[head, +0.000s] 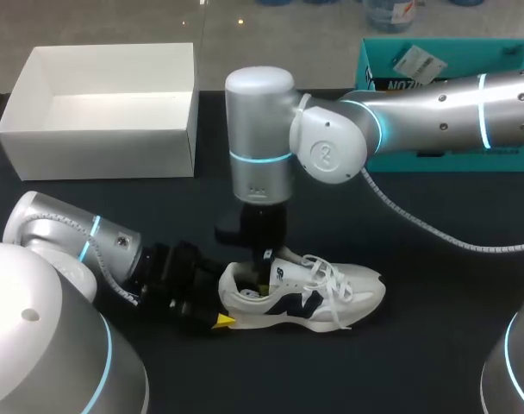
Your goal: Take the shoe out of the shoebox, open the shoe tongue, remove and reinsert the insole, then place the shoe into the shoebox
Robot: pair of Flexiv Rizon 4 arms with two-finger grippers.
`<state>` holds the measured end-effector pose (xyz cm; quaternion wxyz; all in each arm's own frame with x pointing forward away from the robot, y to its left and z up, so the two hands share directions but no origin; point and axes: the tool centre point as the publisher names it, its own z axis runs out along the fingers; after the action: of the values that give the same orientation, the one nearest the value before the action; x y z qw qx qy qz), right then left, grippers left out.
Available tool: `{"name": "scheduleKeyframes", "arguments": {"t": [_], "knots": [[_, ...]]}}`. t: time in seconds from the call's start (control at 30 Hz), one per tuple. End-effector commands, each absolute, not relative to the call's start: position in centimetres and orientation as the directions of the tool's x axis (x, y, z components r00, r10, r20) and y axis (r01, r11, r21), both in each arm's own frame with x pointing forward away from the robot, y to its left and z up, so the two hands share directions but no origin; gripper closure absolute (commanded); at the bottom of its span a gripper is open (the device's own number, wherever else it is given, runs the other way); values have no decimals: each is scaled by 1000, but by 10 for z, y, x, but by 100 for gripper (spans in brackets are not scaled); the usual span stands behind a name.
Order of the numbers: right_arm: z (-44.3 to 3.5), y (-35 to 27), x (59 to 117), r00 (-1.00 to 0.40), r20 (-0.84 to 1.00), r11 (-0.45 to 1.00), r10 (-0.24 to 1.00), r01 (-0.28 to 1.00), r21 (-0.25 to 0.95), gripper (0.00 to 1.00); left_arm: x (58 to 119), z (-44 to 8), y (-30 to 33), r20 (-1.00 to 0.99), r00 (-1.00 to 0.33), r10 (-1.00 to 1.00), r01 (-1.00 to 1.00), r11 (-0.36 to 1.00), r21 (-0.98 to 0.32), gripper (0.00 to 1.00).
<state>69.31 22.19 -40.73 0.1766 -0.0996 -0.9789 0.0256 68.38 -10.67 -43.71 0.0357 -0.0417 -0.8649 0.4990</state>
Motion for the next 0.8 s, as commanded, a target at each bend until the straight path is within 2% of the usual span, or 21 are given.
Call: {"name": "scheduleKeyframes", "arguments": {"t": [0.03,0.8], "knots": [[-421,232,680,-921,336,981,196,182,-75,100,684,-445,-111,19,-994,107,37,501,-865,100],[-380,226,684,-949,262,984,176,175,-25,100,684,-445,-111,19,-994,107,37,501,-865,100]]}}
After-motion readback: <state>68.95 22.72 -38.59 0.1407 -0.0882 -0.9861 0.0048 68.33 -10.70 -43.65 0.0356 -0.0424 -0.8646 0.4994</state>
